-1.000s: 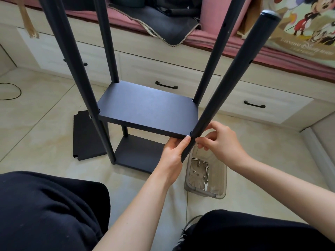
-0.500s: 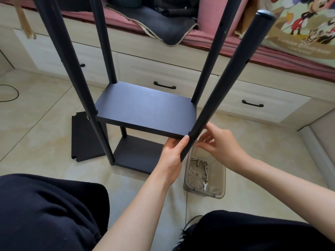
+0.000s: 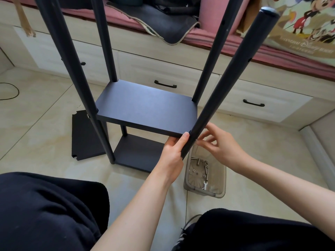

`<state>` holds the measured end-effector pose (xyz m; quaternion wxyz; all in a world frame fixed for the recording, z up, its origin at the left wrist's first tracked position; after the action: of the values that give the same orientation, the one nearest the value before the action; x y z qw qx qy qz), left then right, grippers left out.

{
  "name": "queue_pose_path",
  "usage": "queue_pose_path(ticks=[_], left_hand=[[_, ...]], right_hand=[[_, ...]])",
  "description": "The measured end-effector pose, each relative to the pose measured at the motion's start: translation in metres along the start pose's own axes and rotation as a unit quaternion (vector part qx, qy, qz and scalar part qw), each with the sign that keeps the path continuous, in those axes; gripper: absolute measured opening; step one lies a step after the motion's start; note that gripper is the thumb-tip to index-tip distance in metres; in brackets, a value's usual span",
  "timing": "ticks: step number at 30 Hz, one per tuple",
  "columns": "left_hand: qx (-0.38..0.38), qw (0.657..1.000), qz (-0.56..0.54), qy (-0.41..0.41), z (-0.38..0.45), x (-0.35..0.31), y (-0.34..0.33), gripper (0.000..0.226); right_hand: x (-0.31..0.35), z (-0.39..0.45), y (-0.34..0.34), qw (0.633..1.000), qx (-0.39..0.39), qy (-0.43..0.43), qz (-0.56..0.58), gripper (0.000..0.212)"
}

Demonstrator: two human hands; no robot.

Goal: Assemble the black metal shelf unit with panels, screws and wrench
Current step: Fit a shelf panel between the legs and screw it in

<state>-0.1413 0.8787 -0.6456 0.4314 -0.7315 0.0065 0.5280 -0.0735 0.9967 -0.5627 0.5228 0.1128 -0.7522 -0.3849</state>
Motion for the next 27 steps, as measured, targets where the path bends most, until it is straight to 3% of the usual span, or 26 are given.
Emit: queue_pose_path(ticks=[9,18,22,27], left_hand=[[-0.020,1.000,-0.006,0.004,0.0017,0.0009,-0.0008,0.028],[-0.025,1.000,0.005,-0.007,0.0015,0.0007,-0.0044,0.032],[-0.026,1.000,0.015,-0.004,0.0004,0.0002,-0.0045,0.028],[-0.017,1.000,0.015,-0.013,-0.0008,-0.0021,-0.0053,0.032]], right_hand=[[-0.0035,0.0010,-0.0025,0.994,-0.027,-0.079,0.075,0.029],[0.0057,-0.0010,0.0008,0.998,-0.052,-0.004,-0.027,0.028],[0.0043,0.0002,-0.0006,0.997,-0.063,-0.034,-0.011,0.021],[0.0052,0.0042,0.0019,0.998,-0.061,-0.025,-0.021,0.029]])
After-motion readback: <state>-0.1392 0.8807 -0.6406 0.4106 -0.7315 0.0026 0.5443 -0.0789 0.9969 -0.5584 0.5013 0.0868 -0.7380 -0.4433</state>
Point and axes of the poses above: each hand's wrist, its own z-axis towards the middle knuckle, its own y-axis out of the back of the hand, x = y × z, the point moved 3 cm from there along z, towards the middle knuckle, and after that the axes turned 8 degrees about -y, right-handed, at the moved point
